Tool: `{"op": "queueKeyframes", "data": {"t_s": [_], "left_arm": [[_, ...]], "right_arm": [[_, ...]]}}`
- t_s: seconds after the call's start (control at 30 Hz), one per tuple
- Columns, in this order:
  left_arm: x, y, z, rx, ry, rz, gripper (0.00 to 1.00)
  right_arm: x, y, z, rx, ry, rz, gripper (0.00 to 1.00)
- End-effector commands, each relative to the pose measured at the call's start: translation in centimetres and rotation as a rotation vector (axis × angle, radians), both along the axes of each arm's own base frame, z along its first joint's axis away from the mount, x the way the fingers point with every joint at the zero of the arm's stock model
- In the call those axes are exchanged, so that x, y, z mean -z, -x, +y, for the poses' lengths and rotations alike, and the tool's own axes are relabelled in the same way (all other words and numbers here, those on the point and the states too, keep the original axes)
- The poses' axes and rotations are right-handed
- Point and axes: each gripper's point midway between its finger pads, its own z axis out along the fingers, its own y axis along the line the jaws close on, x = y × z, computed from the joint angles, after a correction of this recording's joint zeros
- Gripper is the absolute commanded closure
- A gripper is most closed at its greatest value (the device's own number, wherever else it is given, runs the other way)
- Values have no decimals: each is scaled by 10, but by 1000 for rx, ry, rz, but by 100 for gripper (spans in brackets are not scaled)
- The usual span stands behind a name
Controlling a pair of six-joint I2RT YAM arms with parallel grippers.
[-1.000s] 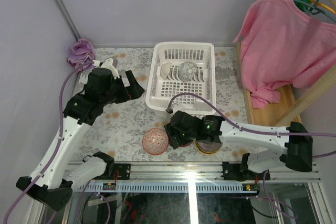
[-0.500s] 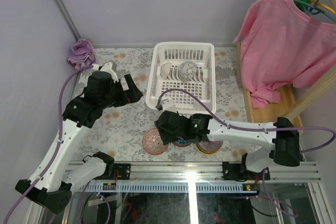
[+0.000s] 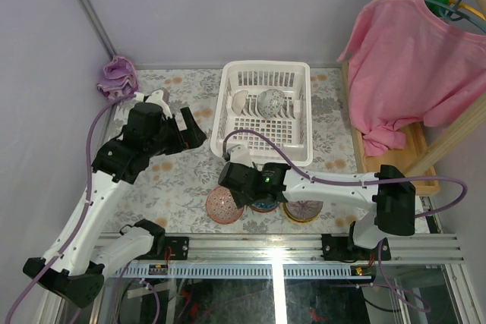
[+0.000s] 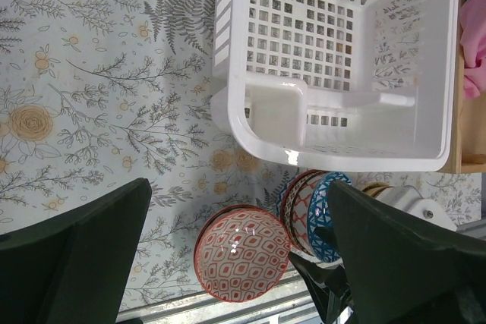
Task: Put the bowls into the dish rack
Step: Pick up the bowl from the center of the board.
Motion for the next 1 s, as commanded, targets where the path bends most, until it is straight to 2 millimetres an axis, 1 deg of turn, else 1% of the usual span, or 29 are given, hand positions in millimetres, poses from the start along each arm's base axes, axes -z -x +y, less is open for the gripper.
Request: {"op": "queueKeyframes", "data": {"t_s": [0.0, 0.07, 0.27, 0.3, 0.33, 0.37, 0.43, 0.5, 0.53, 0.63, 0.73, 0.83, 0.97], "left_arm": [[-3, -3, 4, -10, -13, -10, 0], [-2, -4, 3, -9, -14, -7, 0], [-4, -6, 3, -10, -16, -7, 0], [-4, -6, 3, -11, -15, -9, 0], [-4, -7, 2, -10, -13, -8, 0], [-3, -7, 2, -9, -12, -8, 0], [-1, -7, 1, -7, -12, -3, 0], [-1, -8, 0, -4, -6, -4, 0], [0, -8, -1, -3, -6, -2, 0], [0, -10, -1, -2, -5, -2, 0], [0, -12, -3, 1, -1, -2, 0], [2, -14, -5, 4, 3, -1, 0], [8, -17, -9, 13, 8, 8, 0]], "right_arm": [[-19, -7, 4, 21, -29, -43, 47], [-19, -6, 6, 13, -37, -44, 51], [-9, -3, 9, -11, -8, -20, 51], [-8, -3, 9, -15, -2, -18, 59], [-7, -4, 9, -15, 1, -19, 71], [-8, -4, 9, -17, 2, -20, 77], [-10, -5, 10, -21, -1, -25, 89], [-15, -7, 11, -24, -1, -31, 98], [-17, -8, 10, -22, -4, -35, 100], [-34, -10, 10, -21, -39, -54, 100], [-57, -11, 9, -22, -95, -81, 100], [-83, -14, 6, -23, -176, -100, 100], [-119, -23, -1, -18, -330, -94, 100]]}}
